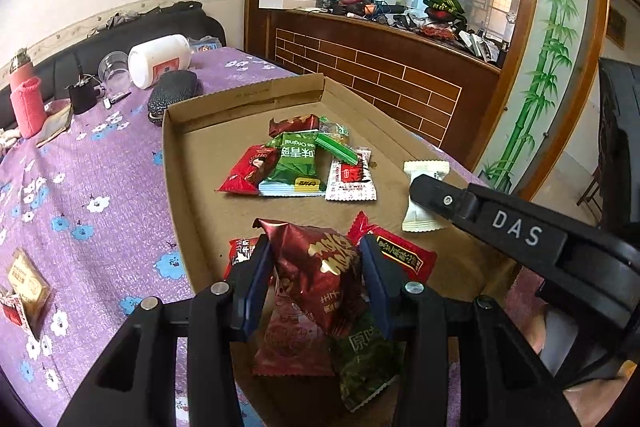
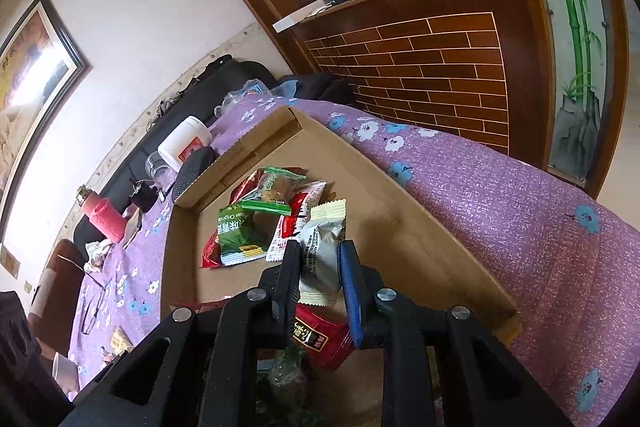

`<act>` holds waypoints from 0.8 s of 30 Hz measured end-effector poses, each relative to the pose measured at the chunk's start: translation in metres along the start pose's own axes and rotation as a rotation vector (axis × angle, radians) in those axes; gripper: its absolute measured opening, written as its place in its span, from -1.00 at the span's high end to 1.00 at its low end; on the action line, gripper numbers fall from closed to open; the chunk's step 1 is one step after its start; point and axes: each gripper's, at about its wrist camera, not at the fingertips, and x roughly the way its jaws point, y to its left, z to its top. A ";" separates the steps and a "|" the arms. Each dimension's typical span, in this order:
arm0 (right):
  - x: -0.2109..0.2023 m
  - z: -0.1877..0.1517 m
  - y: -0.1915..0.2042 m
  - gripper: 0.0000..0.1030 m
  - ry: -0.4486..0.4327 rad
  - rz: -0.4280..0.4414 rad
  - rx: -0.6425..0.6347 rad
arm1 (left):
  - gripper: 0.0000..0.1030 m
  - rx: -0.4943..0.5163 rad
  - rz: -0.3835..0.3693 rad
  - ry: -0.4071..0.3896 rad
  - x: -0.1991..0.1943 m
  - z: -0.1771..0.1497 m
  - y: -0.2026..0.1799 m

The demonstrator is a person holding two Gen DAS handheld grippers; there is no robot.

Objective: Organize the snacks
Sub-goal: 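Open the left gripper to drop the red foil bag while the right drops the white packet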

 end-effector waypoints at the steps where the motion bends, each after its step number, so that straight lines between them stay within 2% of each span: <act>1: 0.000 0.000 0.000 0.57 0.000 -0.002 0.000 | 0.17 0.004 0.003 -0.002 -0.001 0.000 -0.001; 5: 0.000 0.000 0.000 0.57 -0.001 -0.004 -0.001 | 0.15 0.017 0.009 -0.015 -0.004 0.000 -0.004; 12: -0.002 0.000 -0.001 0.56 -0.013 -0.006 0.004 | 0.01 0.019 0.020 -0.037 -0.011 0.003 -0.003; 19: -0.011 0.001 -0.001 0.37 -0.057 0.004 0.010 | -0.03 -0.001 0.034 -0.051 -0.016 0.005 0.002; 24: -0.014 0.002 -0.001 0.35 -0.071 0.008 0.016 | -0.03 -0.011 0.047 -0.047 -0.019 0.008 0.004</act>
